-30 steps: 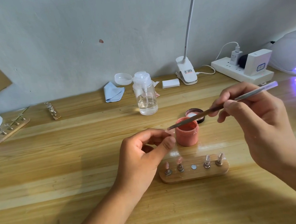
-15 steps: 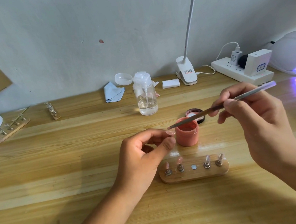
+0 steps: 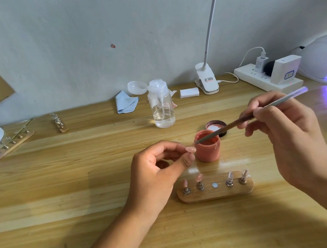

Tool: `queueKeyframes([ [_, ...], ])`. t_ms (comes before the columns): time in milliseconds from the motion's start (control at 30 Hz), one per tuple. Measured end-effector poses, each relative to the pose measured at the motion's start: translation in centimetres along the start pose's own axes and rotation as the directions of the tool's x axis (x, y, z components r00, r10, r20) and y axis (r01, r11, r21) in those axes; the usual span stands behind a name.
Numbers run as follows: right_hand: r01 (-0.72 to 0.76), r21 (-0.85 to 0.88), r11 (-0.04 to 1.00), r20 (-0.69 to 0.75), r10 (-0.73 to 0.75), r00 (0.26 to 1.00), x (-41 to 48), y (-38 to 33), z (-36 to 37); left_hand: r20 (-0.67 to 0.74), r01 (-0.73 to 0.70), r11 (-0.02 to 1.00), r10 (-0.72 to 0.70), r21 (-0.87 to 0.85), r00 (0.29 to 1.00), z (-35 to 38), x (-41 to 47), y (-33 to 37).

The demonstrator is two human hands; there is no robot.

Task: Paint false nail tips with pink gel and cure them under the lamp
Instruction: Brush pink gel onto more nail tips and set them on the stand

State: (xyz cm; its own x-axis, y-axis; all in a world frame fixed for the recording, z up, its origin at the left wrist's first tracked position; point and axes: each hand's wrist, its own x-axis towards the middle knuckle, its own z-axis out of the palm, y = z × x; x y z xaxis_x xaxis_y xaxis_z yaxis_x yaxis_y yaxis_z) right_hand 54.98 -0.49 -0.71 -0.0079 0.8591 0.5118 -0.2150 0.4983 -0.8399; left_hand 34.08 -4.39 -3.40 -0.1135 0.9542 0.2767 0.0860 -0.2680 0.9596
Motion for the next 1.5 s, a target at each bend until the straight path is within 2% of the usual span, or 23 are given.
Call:
queueKeyframes([
  [133, 0.026, -0.023, 0.999, 0.067, -0.025, 0.997, -0.29, 0.01, 0.29, -0.013, -0.003, 1.0, 0.003, 0.018, 1.0, -0.01, 0.03, -0.02],
  [400, -0.004, -0.05, 0.999, -0.064, 0.001, 0.998, 0.37, 0.05, -0.22, -0.016, -0.035, 0.998, 0.036, 0.053, 0.999, 0.05, 0.03, 0.2],
  [600, 0.032, -0.039, 0.999, 0.07, -0.029, 0.997, -0.35, 0.04, 0.29, -0.03, -0.008, 0.999, 0.01, 0.04, 1.0, 0.22, -0.11, 0.42],
  [833, 0.033, -0.092, 0.995, -0.07, -0.04, 0.997, 0.04, 0.0, -0.09, -0.036, -0.007, 0.999, 0.008, 0.032, 0.999, 0.22, -0.11, 0.37],
  [1033, 0.064, -0.064, 0.996, 0.058, -0.061, 0.996, -0.47, -0.19, 0.46, -0.022, -0.003, 1.0, 0.003, 0.011, 1.0, 0.11, -0.07, 0.16],
  [1267, 0.05, -0.109, 0.993, -0.049, -0.055, 0.997, -0.09, -0.14, 0.07, -0.038, 0.007, 1.0, -0.007, 0.008, 0.999, 0.11, -0.12, 0.5],
  [1500, 0.101, -0.086, 0.991, 0.06, -0.096, 0.994, -0.6, -0.07, 0.37, -0.03, 0.024, 0.999, -0.023, 0.023, 0.999, 0.18, -0.18, 0.58],
])
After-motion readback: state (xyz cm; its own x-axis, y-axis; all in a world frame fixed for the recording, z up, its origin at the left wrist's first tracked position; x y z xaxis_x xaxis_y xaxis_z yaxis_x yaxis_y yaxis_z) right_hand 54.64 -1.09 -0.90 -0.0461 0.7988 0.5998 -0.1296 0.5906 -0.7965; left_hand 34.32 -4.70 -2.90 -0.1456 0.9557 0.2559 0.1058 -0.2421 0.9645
